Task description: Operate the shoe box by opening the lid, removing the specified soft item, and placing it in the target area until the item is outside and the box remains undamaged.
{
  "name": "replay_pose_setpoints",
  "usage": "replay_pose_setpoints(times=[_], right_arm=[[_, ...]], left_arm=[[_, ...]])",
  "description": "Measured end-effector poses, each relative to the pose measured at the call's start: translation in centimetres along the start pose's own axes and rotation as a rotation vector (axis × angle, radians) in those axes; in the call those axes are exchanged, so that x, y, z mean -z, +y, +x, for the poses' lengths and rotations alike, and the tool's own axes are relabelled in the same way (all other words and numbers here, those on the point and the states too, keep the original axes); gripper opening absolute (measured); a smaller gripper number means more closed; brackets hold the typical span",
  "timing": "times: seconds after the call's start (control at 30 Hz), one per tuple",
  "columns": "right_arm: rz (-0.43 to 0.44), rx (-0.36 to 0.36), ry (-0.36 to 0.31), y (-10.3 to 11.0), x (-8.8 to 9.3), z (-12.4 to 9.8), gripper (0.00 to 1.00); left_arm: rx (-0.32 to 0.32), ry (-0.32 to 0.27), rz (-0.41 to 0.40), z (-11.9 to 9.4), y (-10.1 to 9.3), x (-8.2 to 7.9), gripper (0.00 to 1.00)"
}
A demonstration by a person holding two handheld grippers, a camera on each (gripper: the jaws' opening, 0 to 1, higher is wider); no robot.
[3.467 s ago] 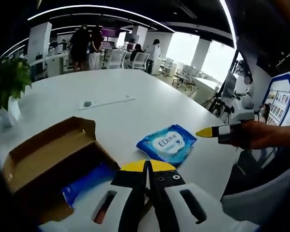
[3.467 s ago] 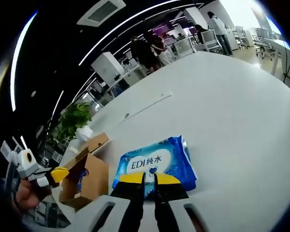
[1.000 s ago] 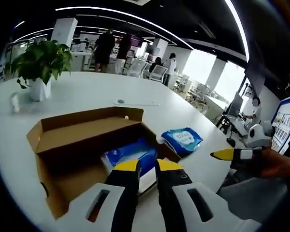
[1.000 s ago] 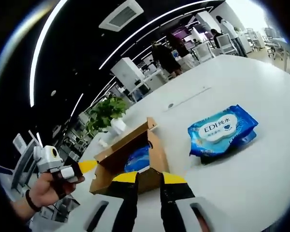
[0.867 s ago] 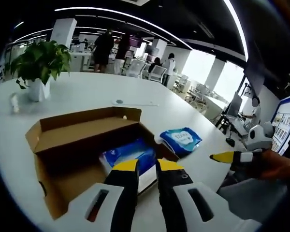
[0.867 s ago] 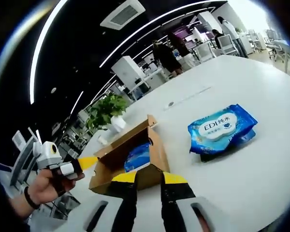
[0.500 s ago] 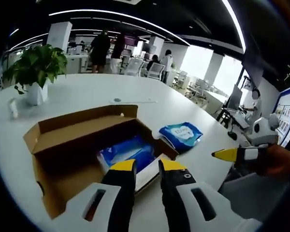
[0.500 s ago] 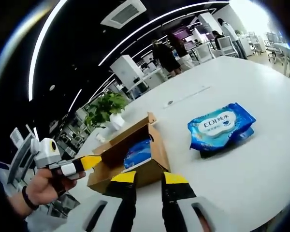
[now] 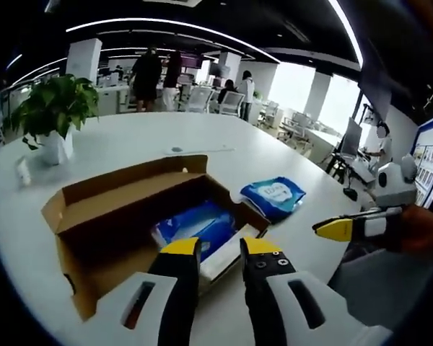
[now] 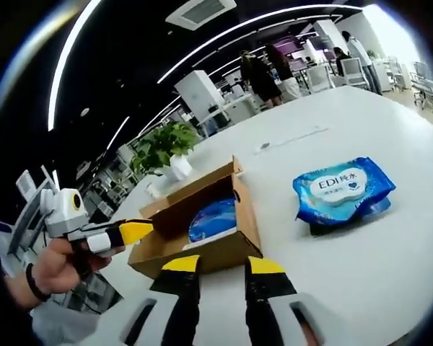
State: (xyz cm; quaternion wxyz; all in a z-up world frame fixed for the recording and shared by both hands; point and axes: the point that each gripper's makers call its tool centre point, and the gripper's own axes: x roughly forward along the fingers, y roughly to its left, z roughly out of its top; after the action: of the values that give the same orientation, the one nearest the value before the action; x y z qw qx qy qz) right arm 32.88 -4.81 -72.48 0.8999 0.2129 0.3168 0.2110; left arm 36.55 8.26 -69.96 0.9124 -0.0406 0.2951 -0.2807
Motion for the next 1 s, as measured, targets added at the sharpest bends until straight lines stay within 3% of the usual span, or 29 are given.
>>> replay_pose_setpoints(times=[0.27,0.5,0.6,1.0], right_arm=[[-0.108,-0.016,0.053,0.8,-0.3,0.8,0.24],[-0.137,-0.024,0.077,0.9,-1.2,1.8,0.24],[-0.194,-0.027,0.094,1.4,-1.7,2.3,0.24],[-0.293,-0.046,0.141,2.7,-3.6,5.1,0.25]], left_arm=[[-0.009,0.014,0.019,0.2,0.4,0.2,0.23],[-0.04,0.041,0.012,-0.1,1.1,1.1,0.25],[-0.04,0.035,-0.005,-0.2,1.2,0.9,0.26],[-0.053,0.02,-0.024,-0.7,2.3,0.6,0.28]])
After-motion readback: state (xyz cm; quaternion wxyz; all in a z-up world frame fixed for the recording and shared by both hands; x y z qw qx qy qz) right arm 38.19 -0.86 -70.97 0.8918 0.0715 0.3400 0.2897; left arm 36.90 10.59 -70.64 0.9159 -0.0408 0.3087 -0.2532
